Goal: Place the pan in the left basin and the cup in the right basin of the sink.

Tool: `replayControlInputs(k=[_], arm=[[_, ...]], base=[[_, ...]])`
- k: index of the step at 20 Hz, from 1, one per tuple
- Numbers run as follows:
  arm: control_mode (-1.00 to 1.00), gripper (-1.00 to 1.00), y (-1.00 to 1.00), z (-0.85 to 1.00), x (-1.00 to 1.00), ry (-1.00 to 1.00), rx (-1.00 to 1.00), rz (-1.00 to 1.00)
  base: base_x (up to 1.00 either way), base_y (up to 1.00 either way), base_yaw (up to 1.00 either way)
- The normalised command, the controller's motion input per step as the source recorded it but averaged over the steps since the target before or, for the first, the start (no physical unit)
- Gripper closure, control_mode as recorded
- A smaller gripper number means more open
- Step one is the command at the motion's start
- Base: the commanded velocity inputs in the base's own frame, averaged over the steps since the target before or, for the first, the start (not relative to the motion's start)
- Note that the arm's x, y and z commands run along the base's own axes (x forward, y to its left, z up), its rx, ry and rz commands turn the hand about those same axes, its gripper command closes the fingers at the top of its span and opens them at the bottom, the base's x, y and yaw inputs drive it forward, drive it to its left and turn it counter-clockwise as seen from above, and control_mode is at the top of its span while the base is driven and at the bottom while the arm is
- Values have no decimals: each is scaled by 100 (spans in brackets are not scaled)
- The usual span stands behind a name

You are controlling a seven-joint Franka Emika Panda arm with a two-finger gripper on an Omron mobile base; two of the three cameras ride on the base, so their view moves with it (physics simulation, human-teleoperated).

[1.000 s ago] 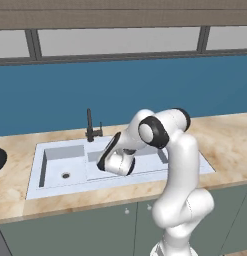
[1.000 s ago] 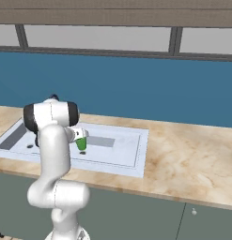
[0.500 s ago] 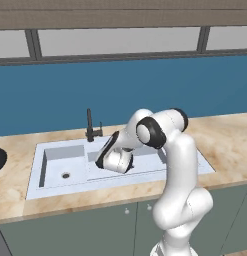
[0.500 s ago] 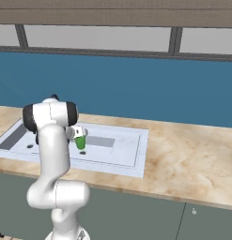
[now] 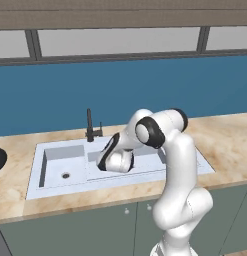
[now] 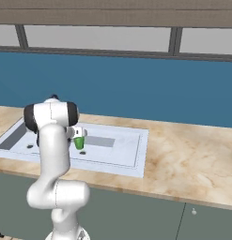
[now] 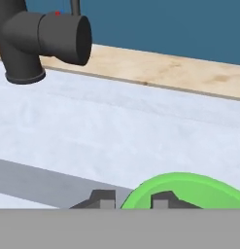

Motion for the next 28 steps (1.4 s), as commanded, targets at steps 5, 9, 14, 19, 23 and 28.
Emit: replayControlInputs(k=[5,9,14,19,23,28], arm=[[-100,-100,3,-37,0,-1,5,0],[-100,-100,1,12,-4,-8,0,0],[-100,-100,13,39,-14,-10,0,0],[-100,-100,13,38,-11,-8,0,0],[-100,-100,6,57,-17,-10,0,1],[-100,-100,0,52,-1,-1,3,7]], base=[[0,0,0],[0,0,0],[0,0,0],[0,0,0],[0,0,0],[0,0,0]])
